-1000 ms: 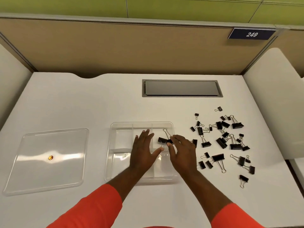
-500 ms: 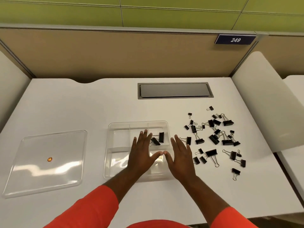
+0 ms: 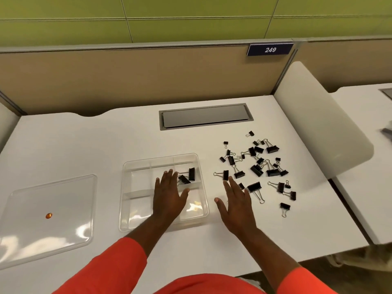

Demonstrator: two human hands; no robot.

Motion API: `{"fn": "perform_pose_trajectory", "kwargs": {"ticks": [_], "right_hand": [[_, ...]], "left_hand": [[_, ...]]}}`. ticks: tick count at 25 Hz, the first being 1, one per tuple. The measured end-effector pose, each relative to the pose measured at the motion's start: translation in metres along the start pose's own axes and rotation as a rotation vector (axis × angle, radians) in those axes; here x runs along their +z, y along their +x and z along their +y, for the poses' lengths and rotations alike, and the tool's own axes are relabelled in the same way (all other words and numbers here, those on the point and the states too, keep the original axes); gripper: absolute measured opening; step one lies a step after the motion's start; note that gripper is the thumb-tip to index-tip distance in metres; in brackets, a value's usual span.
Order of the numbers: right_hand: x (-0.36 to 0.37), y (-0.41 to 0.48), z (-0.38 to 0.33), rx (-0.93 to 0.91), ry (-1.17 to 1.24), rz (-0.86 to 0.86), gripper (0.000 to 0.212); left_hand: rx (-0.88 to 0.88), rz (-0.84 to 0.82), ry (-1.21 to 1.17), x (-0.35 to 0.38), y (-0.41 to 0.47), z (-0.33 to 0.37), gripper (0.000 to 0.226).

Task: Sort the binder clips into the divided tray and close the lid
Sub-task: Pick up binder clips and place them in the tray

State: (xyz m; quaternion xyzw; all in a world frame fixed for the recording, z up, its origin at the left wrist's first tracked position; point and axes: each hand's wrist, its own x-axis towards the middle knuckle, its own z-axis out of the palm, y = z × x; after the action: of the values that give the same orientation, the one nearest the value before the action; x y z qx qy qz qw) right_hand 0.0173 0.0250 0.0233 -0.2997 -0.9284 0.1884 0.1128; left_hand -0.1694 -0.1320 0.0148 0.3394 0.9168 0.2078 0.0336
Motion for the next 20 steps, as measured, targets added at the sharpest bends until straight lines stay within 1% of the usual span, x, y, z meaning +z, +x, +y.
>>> {"fn": "perform_pose_trajectory", "kwargs": {"ticks": [5, 7, 10, 16, 18, 20], "right_hand": [[-0.016, 0.010, 0.039, -0.009, 0.033, -0.042, 0.063], [-0.022, 0.017, 0.053, -0.025, 0.055, -0.054, 0.061], [-0.024, 0.027, 0.068, -0.057, 0.040, -0.081, 0.063], [-0.018, 0.042, 0.090, -0.116, 0.043, -0.134, 0.063], [-0.018, 0.045, 0.095, -0.118, 0.049, -0.140, 0.063], [-0.020, 0.048, 0.101, -0.114, 0.059, -0.145, 0.063]], "left_hand": [[0.010, 0.158, 0.136, 0.009, 0.006, 0.000, 0.034], [0.003, 0.165, 0.178, 0.011, 0.010, 0.003, 0.027], [-0.029, 0.173, 0.156, 0.010, 0.019, 0.015, 0.020], [-0.089, 0.164, 0.094, 0.011, 0.063, 0.031, 0.022], [-0.102, 0.174, 0.118, 0.015, 0.072, 0.032, 0.034], [-0.117, 0.141, 0.129, 0.019, 0.076, 0.035, 0.045]]}}
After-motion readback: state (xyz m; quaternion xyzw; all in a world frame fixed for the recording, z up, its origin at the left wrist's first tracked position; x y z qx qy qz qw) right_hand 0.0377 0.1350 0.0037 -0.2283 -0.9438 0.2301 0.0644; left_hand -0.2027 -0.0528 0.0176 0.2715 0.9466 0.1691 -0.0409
